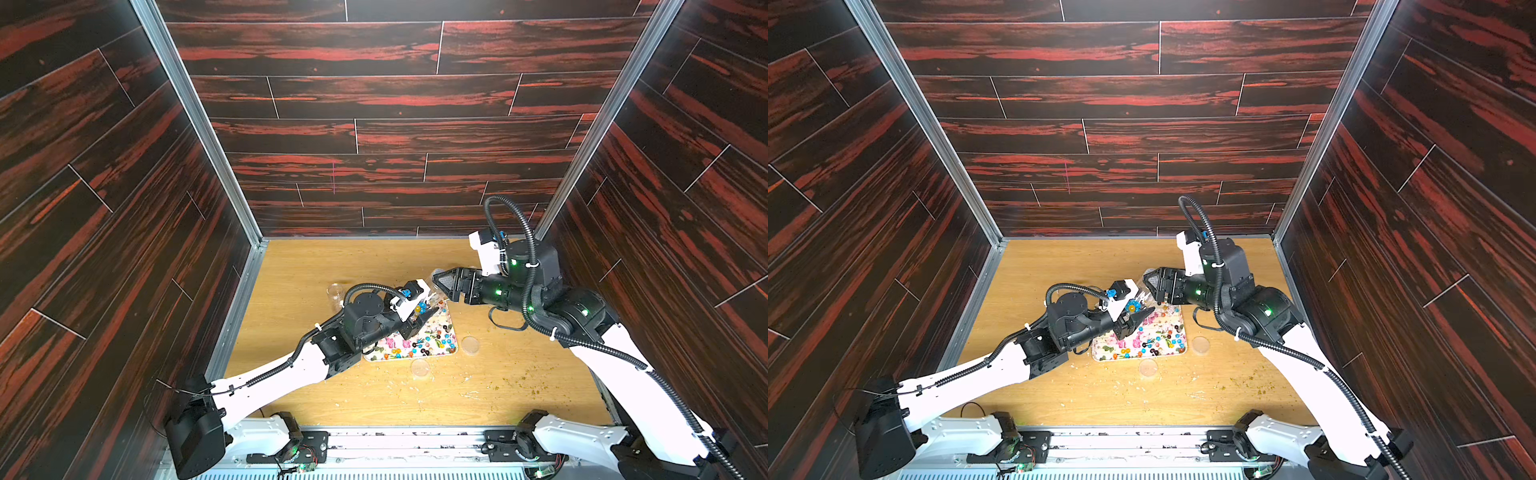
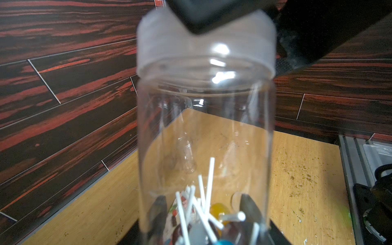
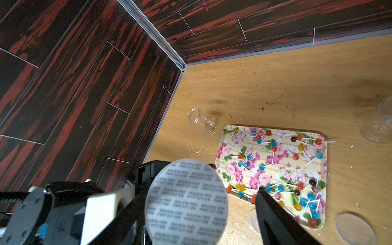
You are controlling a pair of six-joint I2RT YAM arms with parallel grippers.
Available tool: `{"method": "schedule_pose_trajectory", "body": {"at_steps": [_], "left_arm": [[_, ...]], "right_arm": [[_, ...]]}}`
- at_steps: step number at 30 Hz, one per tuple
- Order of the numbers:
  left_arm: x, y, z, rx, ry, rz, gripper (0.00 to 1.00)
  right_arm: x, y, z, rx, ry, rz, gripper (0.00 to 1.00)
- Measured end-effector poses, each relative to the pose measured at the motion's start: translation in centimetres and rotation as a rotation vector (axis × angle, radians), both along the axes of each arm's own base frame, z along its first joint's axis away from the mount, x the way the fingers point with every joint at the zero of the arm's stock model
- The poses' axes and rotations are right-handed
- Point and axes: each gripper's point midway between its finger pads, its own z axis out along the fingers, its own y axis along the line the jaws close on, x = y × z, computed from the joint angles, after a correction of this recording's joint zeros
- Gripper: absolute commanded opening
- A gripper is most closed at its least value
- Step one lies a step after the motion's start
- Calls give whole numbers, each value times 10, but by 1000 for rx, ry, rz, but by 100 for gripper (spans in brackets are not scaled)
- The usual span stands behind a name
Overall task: Pour the candies out of the jar
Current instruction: Pick up the jar from the center of the board, then unscrew the lid from the jar.
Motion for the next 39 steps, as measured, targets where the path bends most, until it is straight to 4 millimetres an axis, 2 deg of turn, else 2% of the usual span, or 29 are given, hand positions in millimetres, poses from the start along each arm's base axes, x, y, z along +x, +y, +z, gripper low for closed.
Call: {"method": "schedule_pose_trajectory", "body": {"at_steps": [4, 9, 13, 20, 29, 39], "left_arm": [[-1, -1, 1, -2, -1, -3, 32], [-2, -1, 1, -4, -2, -5, 31], [-2, -1, -1, -4, 11, -4, 32], [-13, 3, -5, 3, 79, -36, 31], [-58, 5, 24, -90, 152, -234, 31], [-92, 2, 45, -158, 232, -424, 31]], "right_arm": [[1, 6, 1, 9, -6, 22, 69], [1, 11, 3, 22, -20, 51, 49], [1, 12, 1, 21, -24, 58, 42], [-6, 15, -4, 28, -34, 103, 41], [-46, 20, 29, 32, -225, 349, 41], [-78, 22, 51, 23, -378, 596, 40]]}}
